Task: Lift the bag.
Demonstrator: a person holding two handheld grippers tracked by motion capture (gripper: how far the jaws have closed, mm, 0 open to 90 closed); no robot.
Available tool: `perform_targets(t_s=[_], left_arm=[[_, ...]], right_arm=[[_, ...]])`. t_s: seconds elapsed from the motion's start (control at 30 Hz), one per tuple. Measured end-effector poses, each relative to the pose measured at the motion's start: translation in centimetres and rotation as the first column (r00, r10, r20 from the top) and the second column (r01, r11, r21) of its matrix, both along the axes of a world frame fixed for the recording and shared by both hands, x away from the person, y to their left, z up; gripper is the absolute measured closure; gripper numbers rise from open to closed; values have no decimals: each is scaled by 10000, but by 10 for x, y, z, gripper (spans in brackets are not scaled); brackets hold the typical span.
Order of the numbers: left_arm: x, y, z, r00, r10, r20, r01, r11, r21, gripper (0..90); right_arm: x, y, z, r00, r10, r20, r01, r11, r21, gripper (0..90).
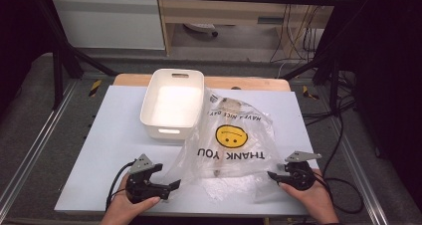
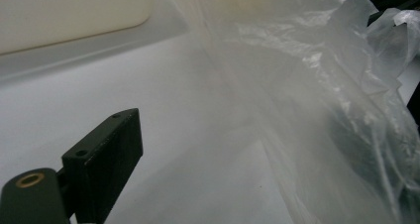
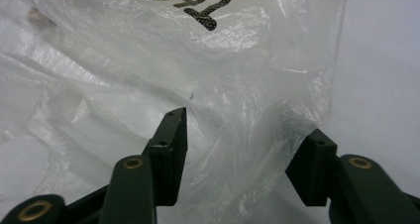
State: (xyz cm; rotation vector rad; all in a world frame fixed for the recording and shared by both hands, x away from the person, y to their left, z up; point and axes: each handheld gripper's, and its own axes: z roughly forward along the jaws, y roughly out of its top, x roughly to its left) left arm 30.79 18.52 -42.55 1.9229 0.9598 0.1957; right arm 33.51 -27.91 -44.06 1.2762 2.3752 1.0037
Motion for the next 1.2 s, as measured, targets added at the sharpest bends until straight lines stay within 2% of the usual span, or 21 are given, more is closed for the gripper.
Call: perform_targets(t_s=[0.27,0.53,0.8,0.93,1.07,1.2], left_arm=[[-2,-11,3,9997,-231,78,232,9997,-96,80],[-7,-16,4,9993,-360,139,361,9993,-69,80],[-6,-18,10,9993,-235,276,242,9994,-262,76],[-7,-20,14,9989,-266,398,280,9990,-357,76],[-6,-19,18,9984,-210,523,234,9987,-455,76],[-3,-13,24,9980,68,632,-27,9979,-654,76]], right_arm=[[1,6,1,9999,-21,130,20,10000,50,262],[1,7,3,9993,-101,373,98,9999,63,118],[0,6,5,9974,27,726,-33,10000,72,60],[-1,3,8,9963,76,855,-103,9995,311,51],[-1,-2,10,9945,-149,1038,94,9986,527,49],[-1,-8,13,9919,-518,1157,432,9962,759,49]])
